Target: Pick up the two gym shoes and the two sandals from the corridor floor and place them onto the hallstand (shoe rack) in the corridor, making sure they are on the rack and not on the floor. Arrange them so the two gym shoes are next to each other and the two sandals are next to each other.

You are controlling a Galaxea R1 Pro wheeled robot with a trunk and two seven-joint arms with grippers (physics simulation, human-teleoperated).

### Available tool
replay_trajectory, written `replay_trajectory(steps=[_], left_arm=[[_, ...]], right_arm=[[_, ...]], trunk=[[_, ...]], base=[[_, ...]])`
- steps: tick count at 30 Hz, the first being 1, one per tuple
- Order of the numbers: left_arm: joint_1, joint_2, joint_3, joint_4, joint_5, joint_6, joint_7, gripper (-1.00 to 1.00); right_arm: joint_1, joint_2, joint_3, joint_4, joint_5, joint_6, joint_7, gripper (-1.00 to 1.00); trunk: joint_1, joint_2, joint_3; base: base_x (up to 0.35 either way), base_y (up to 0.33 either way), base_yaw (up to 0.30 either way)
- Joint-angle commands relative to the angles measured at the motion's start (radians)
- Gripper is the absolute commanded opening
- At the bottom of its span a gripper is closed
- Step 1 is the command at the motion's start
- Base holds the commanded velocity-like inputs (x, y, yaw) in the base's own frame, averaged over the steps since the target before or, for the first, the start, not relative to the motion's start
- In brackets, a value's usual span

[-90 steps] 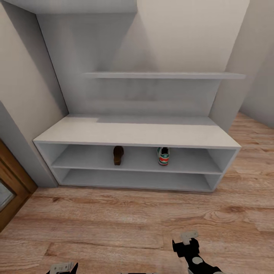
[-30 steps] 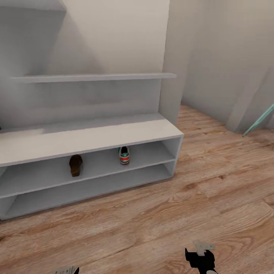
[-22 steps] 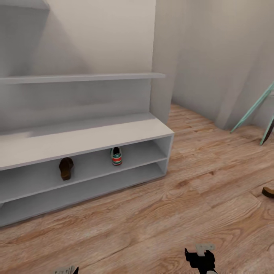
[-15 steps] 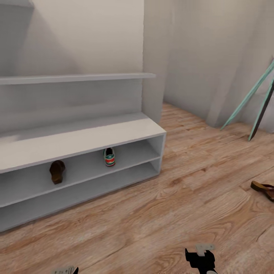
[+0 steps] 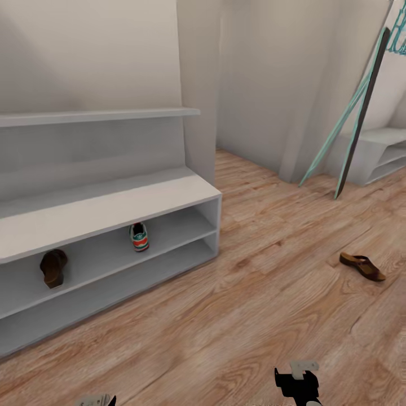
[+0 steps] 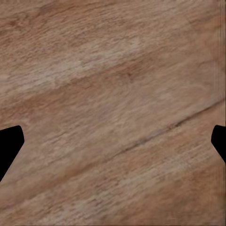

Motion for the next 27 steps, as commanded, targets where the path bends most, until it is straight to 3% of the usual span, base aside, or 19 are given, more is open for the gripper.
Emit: replay_trajectory(steps=[1, 27], left_arm=[[0.000, 0.000, 0.009, 0.000, -0.010, -0.004, -0.004, 1.00], [0.000, 0.000, 0.009, 0.001, -0.009, -0.003, -0.004, 1.00]], right_arm=[[-0.001, 0.000, -0.008, 0.002, 0.011, -0.003, -0.003, 1.00], [0.005, -0.001, -0.008, 0.002, 0.010, -0.003, -0.003, 1.00]], trunk=[[0.000, 0.000, -0.001], [0.000, 0.000, -0.001]], base=[[0.000, 0.000, -0.268], [0.000, 0.000, -0.268]])
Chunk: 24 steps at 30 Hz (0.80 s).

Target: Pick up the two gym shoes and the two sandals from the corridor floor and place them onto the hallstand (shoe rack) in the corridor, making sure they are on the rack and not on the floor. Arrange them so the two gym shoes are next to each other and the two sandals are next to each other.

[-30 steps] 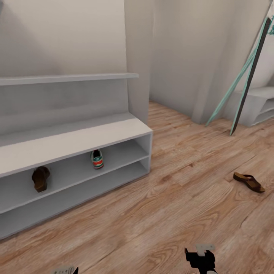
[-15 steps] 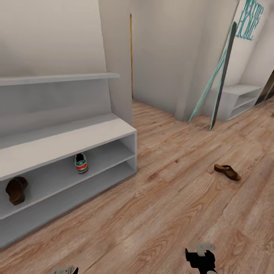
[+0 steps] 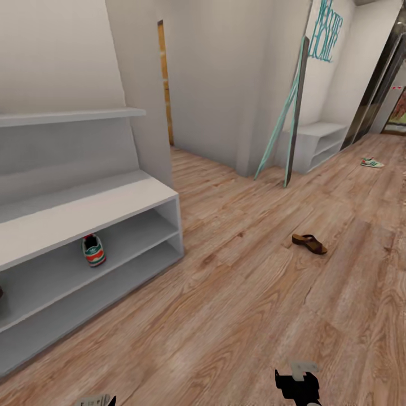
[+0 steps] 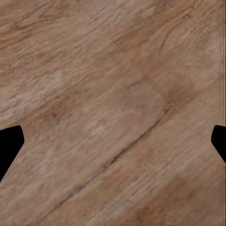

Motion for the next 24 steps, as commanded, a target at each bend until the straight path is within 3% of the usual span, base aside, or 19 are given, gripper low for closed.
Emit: replay_trajectory(steps=[1, 14, 24], left_arm=[[0.000, 0.000, 0.009, 0.001, -0.010, -0.004, -0.004, 1.00], [0.000, 0.000, 0.008, 0.000, -0.010, -0.004, -0.004, 1.00], [0.000, 0.000, 0.007, 0.000, -0.010, -0.004, -0.004, 1.00]], right_arm=[[0.000, 0.000, -0.008, 0.001, 0.011, -0.003, -0.003, 1.00], [0.001, 0.001, -0.008, 0.001, 0.011, -0.003, -0.003, 1.00], [0.001, 0.002, -0.008, 0.001, 0.011, -0.003, -0.003, 1.00]], trunk=[[0.000, 0.000, -0.001], [0.000, 0.000, -0.001], [0.000, 0.000, -0.001]], base=[[0.000, 0.000, -0.268], [0.025, 0.000, -0.268], [0.224, 0.045, -0.268]])
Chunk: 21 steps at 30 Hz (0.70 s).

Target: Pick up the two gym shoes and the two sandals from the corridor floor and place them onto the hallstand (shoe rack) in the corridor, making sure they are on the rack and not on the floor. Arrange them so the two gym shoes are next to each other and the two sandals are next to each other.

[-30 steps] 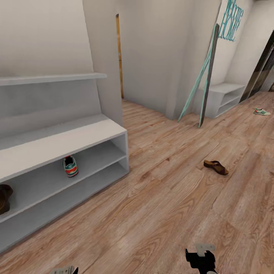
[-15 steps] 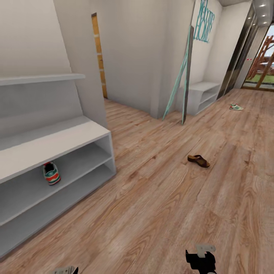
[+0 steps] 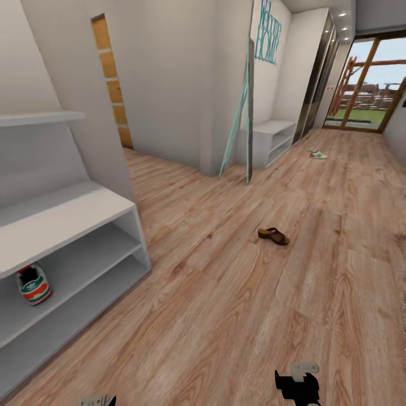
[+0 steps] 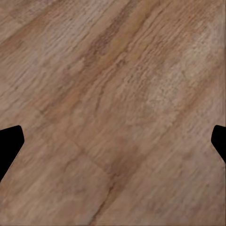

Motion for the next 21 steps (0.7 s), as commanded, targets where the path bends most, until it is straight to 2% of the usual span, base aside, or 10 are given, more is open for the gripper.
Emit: replay_trajectory(steps=[1, 21], left_arm=[[0.000, 0.000, 0.009, 0.000, -0.010, -0.004, -0.004, 1.00], [0.000, -0.001, 0.009, 0.001, -0.011, -0.004, -0.004, 1.00]], right_arm=[[-0.001, 0.000, -0.008, 0.002, 0.011, -0.003, -0.003, 1.00], [-0.001, 0.000, -0.008, 0.002, 0.011, -0.003, -0.003, 1.00]], trunk=[[0.000, 0.000, -0.001], [0.000, 0.000, -0.001]], base=[[0.289, 0.097, -0.268], [0.314, 0.099, -0.268]])
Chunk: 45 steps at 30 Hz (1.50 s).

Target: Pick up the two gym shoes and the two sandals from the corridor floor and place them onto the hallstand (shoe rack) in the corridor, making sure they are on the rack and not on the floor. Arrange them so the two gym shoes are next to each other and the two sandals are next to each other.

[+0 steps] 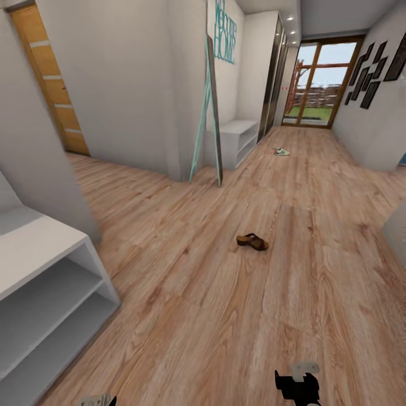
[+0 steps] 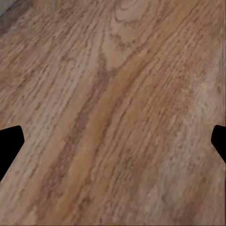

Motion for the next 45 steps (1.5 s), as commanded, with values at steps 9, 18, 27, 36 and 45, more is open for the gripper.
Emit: replay_trajectory(steps=[9, 18, 27, 36, 45], left_arm=[[0.000, 0.000, 0.009, 0.001, -0.010, -0.004, -0.004, 1.00], [0.000, 0.000, 0.008, 0.000, -0.010, -0.004, -0.004, 1.00], [0.000, 0.000, 0.008, 0.000, -0.010, -0.004, -0.004, 1.00], [0.000, 0.000, 0.009, 0.000, -0.010, -0.004, -0.004, 1.00], [0.000, 0.000, 0.007, 0.001, -0.010, -0.004, -0.004, 1.00]], right_arm=[[-0.001, 0.000, -0.008, 0.002, 0.011, -0.003, -0.003, 1.00], [-0.001, 0.000, -0.008, 0.002, 0.011, -0.003, -0.003, 1.00], [-0.001, 0.000, -0.008, 0.002, 0.011, -0.003, -0.003, 1.00], [-0.001, 0.000, -0.008, 0.001, 0.011, -0.003, -0.003, 1.00], [-0.001, 0.000, -0.007, 0.001, 0.012, -0.002, 0.002, 1.00]], trunk=[[0.000, 0.000, -0.001], [0.000, 0.000, -0.001], [0.000, 0.000, -0.001], [0.000, 0.000, -0.001], [0.000, 0.000, -0.001]], base=[[0.332, 0.010, -0.268], [0.335, 0.000, -0.268], [0.336, 0.000, -0.268], [0.336, 0.008, -0.246], [0.336, 0.082, -0.045]])
